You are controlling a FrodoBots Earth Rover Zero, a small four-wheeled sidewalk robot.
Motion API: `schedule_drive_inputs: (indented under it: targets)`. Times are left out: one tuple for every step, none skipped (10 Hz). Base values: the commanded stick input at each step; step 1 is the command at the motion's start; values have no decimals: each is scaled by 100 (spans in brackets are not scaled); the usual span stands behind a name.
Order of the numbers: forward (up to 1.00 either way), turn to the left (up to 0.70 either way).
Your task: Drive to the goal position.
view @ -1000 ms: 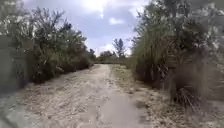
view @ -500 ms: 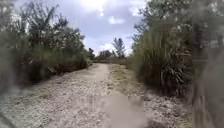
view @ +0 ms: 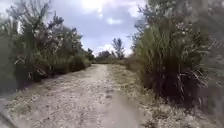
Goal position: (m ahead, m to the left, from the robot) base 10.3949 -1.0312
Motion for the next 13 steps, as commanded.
schedule_drive_inputs:
  targets:
    - [85,0]
    - [85,0]
    - [85,0]
    - [85,0]
    - [85,0]
    - [85,0]
    - [85,0]
    - [85,0]
    - [85,0]
    - [85,0]
    - [85,0]
    - [85,0]
    - [85,0]
